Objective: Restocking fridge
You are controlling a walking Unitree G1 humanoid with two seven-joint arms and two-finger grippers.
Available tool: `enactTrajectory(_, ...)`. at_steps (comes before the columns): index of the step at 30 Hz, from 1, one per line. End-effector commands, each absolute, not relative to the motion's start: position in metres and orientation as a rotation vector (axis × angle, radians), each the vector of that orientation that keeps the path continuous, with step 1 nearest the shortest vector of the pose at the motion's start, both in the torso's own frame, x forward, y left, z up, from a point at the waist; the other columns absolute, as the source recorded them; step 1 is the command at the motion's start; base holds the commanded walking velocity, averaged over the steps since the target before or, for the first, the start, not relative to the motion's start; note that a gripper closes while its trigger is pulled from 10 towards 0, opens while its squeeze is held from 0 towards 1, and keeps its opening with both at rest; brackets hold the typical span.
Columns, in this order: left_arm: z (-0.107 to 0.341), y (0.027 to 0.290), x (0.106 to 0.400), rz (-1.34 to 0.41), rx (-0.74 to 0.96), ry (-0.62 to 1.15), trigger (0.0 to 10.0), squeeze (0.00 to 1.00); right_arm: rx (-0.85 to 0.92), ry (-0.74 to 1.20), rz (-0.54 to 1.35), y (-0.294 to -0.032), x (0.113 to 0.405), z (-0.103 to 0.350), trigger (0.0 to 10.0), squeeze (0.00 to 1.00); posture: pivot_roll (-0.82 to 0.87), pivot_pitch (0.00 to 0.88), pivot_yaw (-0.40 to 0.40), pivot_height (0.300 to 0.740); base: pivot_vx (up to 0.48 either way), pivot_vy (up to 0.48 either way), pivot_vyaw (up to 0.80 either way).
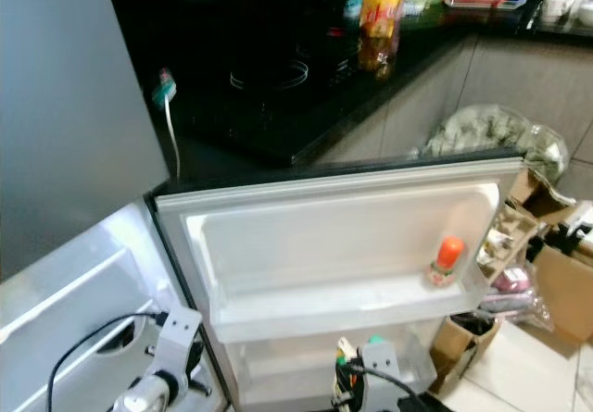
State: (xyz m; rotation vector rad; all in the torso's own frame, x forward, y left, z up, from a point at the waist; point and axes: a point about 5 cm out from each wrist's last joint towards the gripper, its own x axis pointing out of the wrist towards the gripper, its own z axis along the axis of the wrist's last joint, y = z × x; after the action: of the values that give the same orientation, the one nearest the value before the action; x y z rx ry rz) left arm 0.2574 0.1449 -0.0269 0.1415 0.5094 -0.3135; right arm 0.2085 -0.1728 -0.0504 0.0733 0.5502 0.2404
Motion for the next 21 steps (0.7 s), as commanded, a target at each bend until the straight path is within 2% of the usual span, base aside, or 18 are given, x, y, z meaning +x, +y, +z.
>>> enactTrajectory(1,-0.030,0.151,0.253,-0.306,0.156,0.524,10.0,0.00,0.098,0.552,0.240,-0.169,0.207,-0.051,10.0,0.00,-0.08,0.070,0.075,0.626,0.000,0.000,0.00)
enactTrajectory(9,-0.030,0.150,0.253,-0.314,0.155,0.520,10.0,0.00,0.116,0.510,0.247,-0.170,0.206,-0.047,10.0,0.00,-0.08,0.073,0.076,0.626,0.000,0.000,0.00)
enactTrajectory(16,-0.028,0.149,0.253,-0.327,0.137,0.504,10.0,0.00,0.239,0.434,0.347,-0.163,0.209,-0.034,10.0,0.00,-0.08,0.073,0.076,0.626,0.000,0.000,0.00)
enactTrajectory(21,-0.028,0.149,0.252,-0.337,0.124,0.502,10.0,0.00,0.483,0.342,0.438,-0.163,0.212,-0.007,10.0,0.00,-0.07,0.091,0.074,0.626,0.000,0.000,0.00)
